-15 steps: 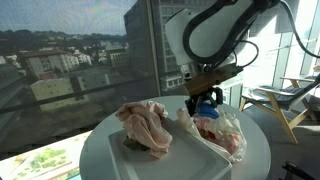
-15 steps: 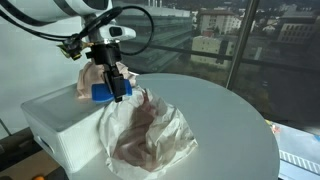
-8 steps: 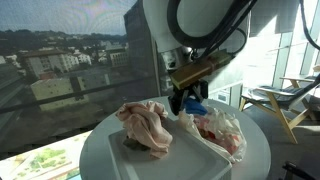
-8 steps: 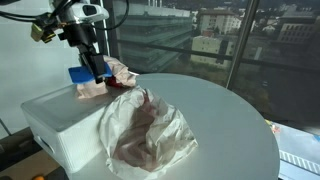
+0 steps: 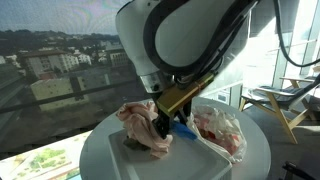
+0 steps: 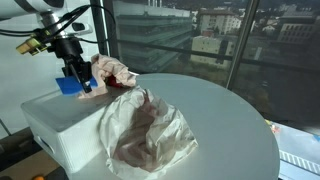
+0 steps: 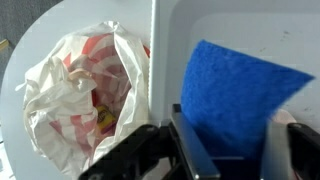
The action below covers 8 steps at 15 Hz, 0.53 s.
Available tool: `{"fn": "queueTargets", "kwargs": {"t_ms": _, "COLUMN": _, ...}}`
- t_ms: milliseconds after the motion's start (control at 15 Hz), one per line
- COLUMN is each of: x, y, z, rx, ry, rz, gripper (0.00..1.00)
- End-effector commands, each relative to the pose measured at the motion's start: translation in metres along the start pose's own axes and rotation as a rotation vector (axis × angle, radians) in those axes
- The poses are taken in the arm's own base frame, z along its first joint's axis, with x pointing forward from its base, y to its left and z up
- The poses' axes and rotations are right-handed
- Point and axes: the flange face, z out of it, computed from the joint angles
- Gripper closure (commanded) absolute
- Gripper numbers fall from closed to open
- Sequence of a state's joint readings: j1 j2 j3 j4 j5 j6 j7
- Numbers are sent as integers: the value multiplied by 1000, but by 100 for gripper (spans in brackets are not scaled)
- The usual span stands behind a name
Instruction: Remove the objects in the plastic bag
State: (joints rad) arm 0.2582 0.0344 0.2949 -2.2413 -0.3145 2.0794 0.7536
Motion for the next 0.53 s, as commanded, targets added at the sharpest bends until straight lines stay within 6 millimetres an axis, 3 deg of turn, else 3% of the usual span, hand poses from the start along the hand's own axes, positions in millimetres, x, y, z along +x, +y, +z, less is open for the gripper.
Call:
{"fn": "queueTargets", "kwargs": {"t_ms": 0, "x": 19, "y": -4, "z": -1, "rx": 2, "ry": 0, "rz": 1, "gripper": 38}}
{"fn": "queueTargets", "kwargs": {"t_ms": 333, "x": 22, "y": 11, "z": -18, "rx": 14, "ry": 12, "rz": 37, "gripper": 1}}
{"fn": "queueTargets", "kwargs": {"t_ms": 467, "x": 20, "y": 25, "z": -27, "rx": 16, "ry": 12, "rz": 72, "gripper": 0}}
